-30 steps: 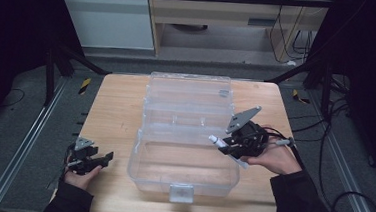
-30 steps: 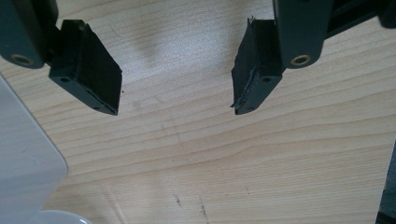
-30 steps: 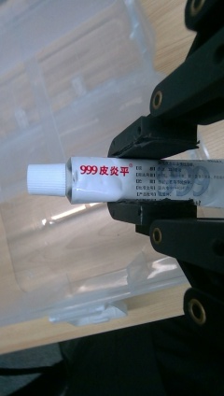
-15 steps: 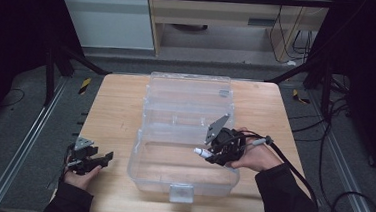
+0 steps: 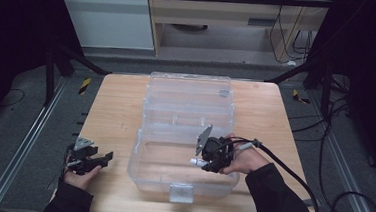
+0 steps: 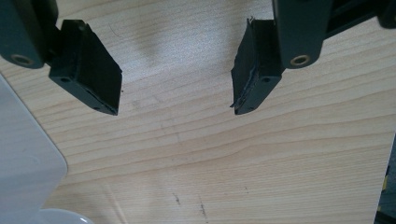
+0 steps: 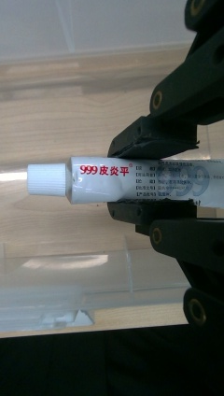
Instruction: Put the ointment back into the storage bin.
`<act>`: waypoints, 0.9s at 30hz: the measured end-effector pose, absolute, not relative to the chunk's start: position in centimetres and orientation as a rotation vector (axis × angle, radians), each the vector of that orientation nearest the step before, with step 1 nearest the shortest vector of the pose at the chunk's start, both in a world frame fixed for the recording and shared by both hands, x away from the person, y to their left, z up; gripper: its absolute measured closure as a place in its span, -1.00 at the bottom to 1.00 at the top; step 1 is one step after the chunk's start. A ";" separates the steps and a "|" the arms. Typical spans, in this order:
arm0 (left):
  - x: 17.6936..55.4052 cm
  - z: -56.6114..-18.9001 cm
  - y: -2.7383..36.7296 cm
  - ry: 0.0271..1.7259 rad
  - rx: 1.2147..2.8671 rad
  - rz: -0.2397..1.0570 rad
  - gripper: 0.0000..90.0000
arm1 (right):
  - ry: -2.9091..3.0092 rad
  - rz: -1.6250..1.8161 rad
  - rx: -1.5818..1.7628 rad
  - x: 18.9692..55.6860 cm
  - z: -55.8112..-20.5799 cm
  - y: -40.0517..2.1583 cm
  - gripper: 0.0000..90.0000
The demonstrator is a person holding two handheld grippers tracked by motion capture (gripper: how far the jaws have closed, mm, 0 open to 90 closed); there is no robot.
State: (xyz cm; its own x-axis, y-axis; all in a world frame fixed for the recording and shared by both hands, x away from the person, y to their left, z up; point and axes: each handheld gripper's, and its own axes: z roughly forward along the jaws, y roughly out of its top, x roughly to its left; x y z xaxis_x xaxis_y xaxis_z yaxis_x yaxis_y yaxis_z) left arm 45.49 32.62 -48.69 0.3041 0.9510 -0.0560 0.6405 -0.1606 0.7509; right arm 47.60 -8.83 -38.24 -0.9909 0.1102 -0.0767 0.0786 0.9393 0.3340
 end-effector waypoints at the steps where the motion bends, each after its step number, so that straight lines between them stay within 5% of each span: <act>1: 45.5 -48.7 32.6 1.416 1.889 0.578 -0.27 | 3.004 0.507 0.142 47.7 -38.4 -8.8 0.55; 27: 45.5 -48.7 32.7 1.415 1.890 0.579 -0.27 | 3.101 0.306 0.087 48.7 -43.0 -7.2 0.54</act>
State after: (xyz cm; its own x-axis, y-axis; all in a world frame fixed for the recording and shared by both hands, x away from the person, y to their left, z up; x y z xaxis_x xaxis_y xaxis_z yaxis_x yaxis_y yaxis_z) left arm 45.50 32.65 -48.70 0.3046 0.9509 -0.0544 0.6403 -0.1622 0.7508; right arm 48.74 -7.23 -42.97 -0.9981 0.0582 -0.0191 0.0534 0.9791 0.1962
